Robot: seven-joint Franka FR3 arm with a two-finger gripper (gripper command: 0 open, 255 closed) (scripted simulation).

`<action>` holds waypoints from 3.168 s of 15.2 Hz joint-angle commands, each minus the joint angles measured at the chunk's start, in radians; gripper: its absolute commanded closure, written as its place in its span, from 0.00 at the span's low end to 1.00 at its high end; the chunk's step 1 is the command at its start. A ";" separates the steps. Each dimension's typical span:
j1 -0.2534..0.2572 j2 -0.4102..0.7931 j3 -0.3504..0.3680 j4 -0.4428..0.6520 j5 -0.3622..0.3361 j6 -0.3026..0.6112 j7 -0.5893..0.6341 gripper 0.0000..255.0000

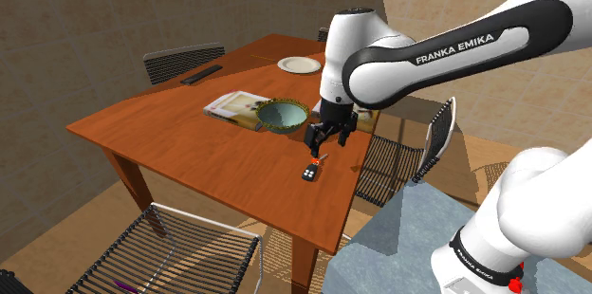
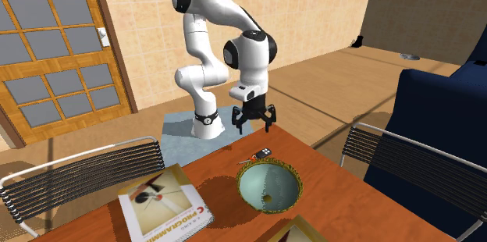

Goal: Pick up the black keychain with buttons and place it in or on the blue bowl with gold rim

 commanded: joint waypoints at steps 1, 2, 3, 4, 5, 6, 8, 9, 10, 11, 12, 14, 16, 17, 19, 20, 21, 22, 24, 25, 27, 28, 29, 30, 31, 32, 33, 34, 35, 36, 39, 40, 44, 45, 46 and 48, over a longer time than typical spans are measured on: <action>0.004 0.069 0.036 0.014 -0.009 0.059 0.044 0.00; 0.004 0.106 0.053 0.023 -0.018 0.088 0.067 0.00; 0.004 0.140 0.068 0.033 -0.028 0.113 0.089 0.00; 0.004 0.149 0.069 0.026 -0.030 0.128 0.091 0.00; 0.003 0.158 0.071 0.020 -0.032 0.143 0.092 0.00; 0.003 0.167 0.073 0.014 -0.034 0.159 0.094 0.00; 0.001 0.187 0.076 0.002 -0.039 0.189 0.099 0.00; 0.000 0.197 0.078 -0.003 -0.041 0.205 0.101 0.00; -0.001 0.208 0.079 -0.008 -0.044 0.220 0.103 0.00; -0.001 0.214 0.080 -0.011 -0.046 0.229 0.105 0.00; -0.001 0.214 0.080 -0.011 -0.046 0.229 0.105 0.00; -0.001 0.214 0.080 -0.011 -0.046 0.229 0.105 0.00; -0.001 0.214 0.080 -0.011 -0.046 0.229 0.105 0.00; -0.001 0.214 0.080 -0.011 -0.046 0.229 0.105 0.00; -0.001 0.214 0.080 -0.011 -0.046 0.229 0.105 0.00; -0.001 0.214 0.080 -0.011 -0.046 0.229 0.105 1.00; -0.001 0.214 0.080 -0.011 -0.046 0.229 0.105 1.00; -0.001 0.214 0.080 -0.011 -0.046 0.229 0.105 1.00; -0.001 0.214 0.080 -0.011 -0.046 0.229 0.105 1.00; -0.001 0.214 0.080 -0.011 -0.046 0.229 0.105 1.00; -0.001 0.214 0.080 -0.011 -0.046 0.229 0.105 1.00; -0.001 0.214 0.080 -0.011 -0.046 0.229 0.105 1.00; -0.001 0.214 0.080 -0.011 -0.046 0.229 0.105 1.00; 0.000 0.204 0.079 -0.006 -0.043 0.214 0.102 1.00; 0.000 0.194 0.077 0.000 -0.041 0.198 0.100 1.00; 0.001 0.184 0.076 0.006 -0.038 0.183 0.098 1.00; 0.002 0.174 0.074 0.012 -0.036 0.167 0.096 1.00; 0.002 0.165 0.072 0.018 -0.034 0.152 0.094 1.00; 0.003 0.156 0.070 0.025 -0.032 0.137 0.092 1.00; 0.003 0.147 0.069 0.031 -0.030 0.121 0.091 1.00; 0.005 0.123 0.064 0.053 -0.026 0.076 0.086 1.00; 0.005 0.115 0.062 0.061 -0.025 0.061 0.085 1.00; 0.006 0.088 0.056 0.093 -0.022 0.002 0.081 1.00; 0.006 0.082 0.054 0.102 -0.021 -0.013 0.080 1.00; 0.006 0.076 0.052 0.111 -0.021 -0.028 0.079 1.00; 0.006 0.065 0.049 0.129 -0.020 -0.057 0.078 1.00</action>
